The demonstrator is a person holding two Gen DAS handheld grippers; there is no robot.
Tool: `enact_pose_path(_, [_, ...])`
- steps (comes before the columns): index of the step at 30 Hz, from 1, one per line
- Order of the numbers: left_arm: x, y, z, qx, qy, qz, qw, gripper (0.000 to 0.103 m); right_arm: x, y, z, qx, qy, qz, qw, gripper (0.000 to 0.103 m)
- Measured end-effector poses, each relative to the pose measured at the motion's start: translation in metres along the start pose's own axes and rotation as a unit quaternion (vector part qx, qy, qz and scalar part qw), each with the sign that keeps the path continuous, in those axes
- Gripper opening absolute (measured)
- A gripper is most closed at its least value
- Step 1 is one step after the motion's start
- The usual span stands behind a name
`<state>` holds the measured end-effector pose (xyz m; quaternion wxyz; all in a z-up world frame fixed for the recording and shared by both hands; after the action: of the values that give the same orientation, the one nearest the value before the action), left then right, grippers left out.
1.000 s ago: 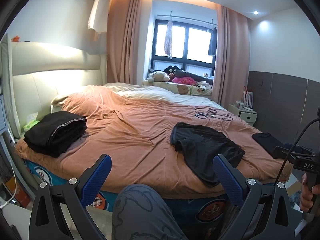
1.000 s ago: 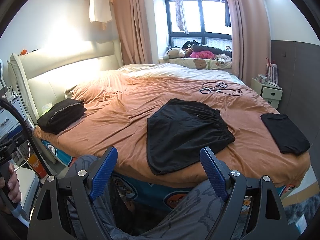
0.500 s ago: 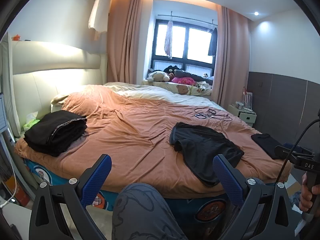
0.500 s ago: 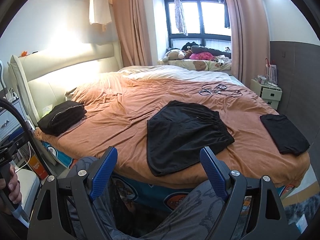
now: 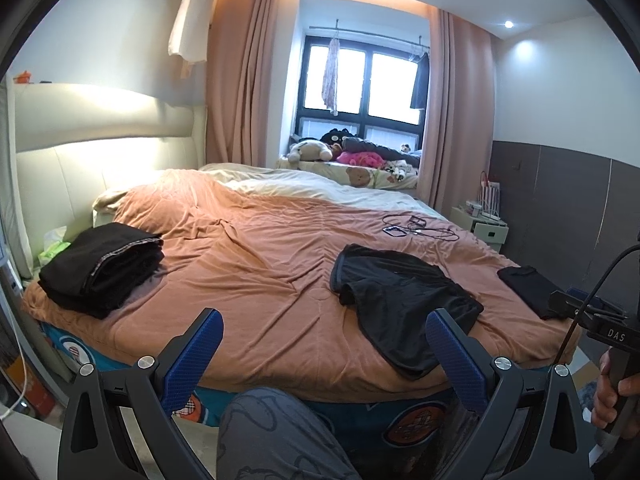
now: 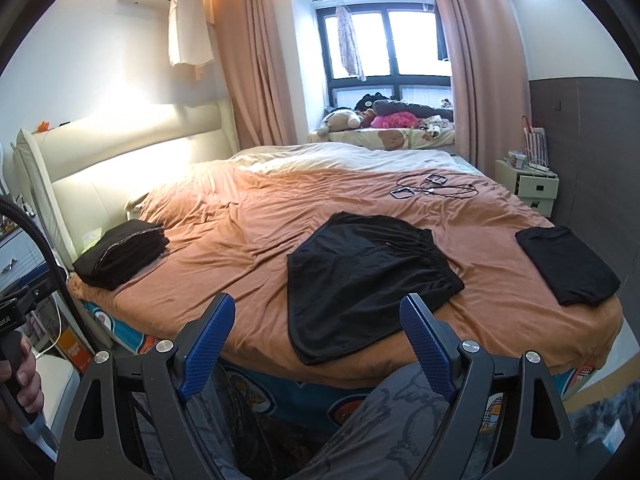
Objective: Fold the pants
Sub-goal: 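Move both tools toward the black pants, lowering toward the waistband and leg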
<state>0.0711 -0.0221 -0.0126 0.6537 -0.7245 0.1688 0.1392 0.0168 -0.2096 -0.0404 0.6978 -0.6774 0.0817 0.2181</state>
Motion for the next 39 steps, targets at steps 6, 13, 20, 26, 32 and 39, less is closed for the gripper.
enact_pose_path(6, [0.029, -0.001, -0.006, -0.004, -0.001, 0.015, 0.9999, 0.102, 0.024, -0.002, -0.011, -0.008, 0.010, 0.015, 1.000, 0.084])
enact_pose_path(13, [0.066, -0.003, -0.018, 0.006, -0.005, 0.037, 0.9993, 0.102, 0.056, -0.005, -0.034, 0.005, 0.008, 0.026, 1.000, 0.084])
enact_pose_path(20, [0.103, 0.001, -0.037, 0.013, 0.018, 0.065, 0.9976, 0.102, 0.076, -0.005, -0.057, 0.024, 0.021, 0.044, 0.999, 0.084])
enact_pose_path(26, [0.139, 0.014, -0.046, -0.004, 0.036, 0.099, 0.9945, 0.102, 0.089, -0.006, -0.073, 0.045, 0.017, 0.055, 0.997, 0.084])
enact_pose_path(32, [0.179, 0.036, -0.057, -0.031, 0.071, 0.156, 0.9847, 0.092, 0.106, -0.001, -0.089, 0.061, 0.011, 0.076, 0.995, 0.084])
enact_pose_path(39, [0.221, 0.065, -0.069, -0.093, 0.114, 0.232, 0.9615, 0.083, 0.122, 0.001, -0.110, 0.077, 0.000, 0.092, 0.993, 0.084])
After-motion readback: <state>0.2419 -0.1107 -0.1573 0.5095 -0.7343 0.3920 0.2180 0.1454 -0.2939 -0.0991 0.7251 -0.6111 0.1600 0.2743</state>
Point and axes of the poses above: each gripper's, at about its wrist camera, not at the fingertips, and x roughly the way its jaws point, z to its left, y to its underside, the point moved 8 cm from there along x, roughly the way its jaws point, and after that the axes turned 5 degrees about z, right-handed, at the moved point
